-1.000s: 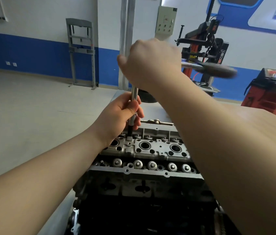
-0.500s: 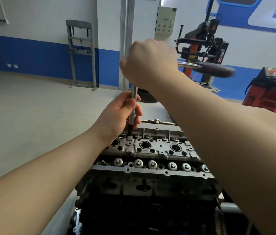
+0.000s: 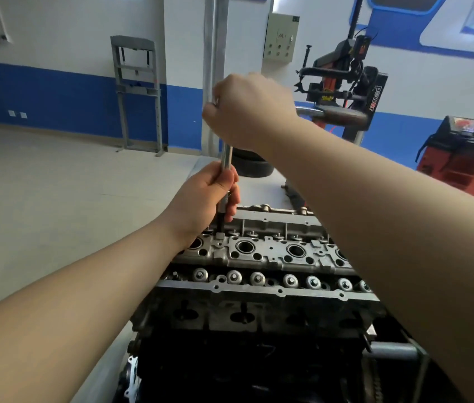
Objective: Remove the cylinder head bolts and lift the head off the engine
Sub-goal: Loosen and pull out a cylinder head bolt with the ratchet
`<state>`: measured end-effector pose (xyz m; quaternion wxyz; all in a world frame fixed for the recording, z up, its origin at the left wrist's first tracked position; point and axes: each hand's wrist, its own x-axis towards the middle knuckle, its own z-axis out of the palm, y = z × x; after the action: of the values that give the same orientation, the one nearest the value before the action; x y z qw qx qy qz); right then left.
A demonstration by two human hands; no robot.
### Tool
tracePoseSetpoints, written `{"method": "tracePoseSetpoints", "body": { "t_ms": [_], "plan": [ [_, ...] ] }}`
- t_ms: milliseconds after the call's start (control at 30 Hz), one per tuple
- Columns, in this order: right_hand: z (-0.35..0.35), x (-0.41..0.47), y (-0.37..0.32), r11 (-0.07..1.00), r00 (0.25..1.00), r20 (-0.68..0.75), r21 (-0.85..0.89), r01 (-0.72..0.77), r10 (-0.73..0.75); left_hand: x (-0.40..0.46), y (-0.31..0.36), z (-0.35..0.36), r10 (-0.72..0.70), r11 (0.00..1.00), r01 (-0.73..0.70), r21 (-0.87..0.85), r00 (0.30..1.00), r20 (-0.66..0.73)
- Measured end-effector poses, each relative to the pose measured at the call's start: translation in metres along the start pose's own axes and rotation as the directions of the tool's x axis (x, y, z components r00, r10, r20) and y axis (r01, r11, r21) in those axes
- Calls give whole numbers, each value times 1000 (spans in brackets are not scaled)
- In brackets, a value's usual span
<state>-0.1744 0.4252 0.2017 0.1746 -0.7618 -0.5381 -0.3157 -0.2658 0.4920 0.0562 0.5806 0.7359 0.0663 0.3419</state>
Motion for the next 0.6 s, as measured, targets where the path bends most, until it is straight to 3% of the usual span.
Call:
{"method": "tracePoseSetpoints", "body": {
  "t_ms": [67,133,233,300,367,400,500,600],
  "plan": [
    [1,1,-9,972,999,-16,-229,-54,52,2,-1,1,15,999,-15,29,1000,-18],
    [-2,-3,-18,947,999,16,-318,-33,40,0,-2,1,26,999,-25,42,999,-38],
    [-14,-3,-19,974,989,148,-219,49,-16,-4,-2,0,15,1000,-14,26,999,-29],
    [-31,4,-11,998,952,301,18,-65,57,-5,-1,0,11,999,-11,33,1000,4],
    [-50,11,4,874,830,515,281,-397,212,-6,1,0,14,998,-17,62,999,42],
    [-59,13,14,810,755,612,306,-500,235,-7,2,1,15,997,-19,78,998,56],
    [-73,12,36,728,564,815,304,-614,135,-8,3,0,21,993,-26,112,998,53],
    [-75,7,38,659,526,847,355,-663,73,-8,2,-1,40,988,-48,146,998,57]
  ]
}}
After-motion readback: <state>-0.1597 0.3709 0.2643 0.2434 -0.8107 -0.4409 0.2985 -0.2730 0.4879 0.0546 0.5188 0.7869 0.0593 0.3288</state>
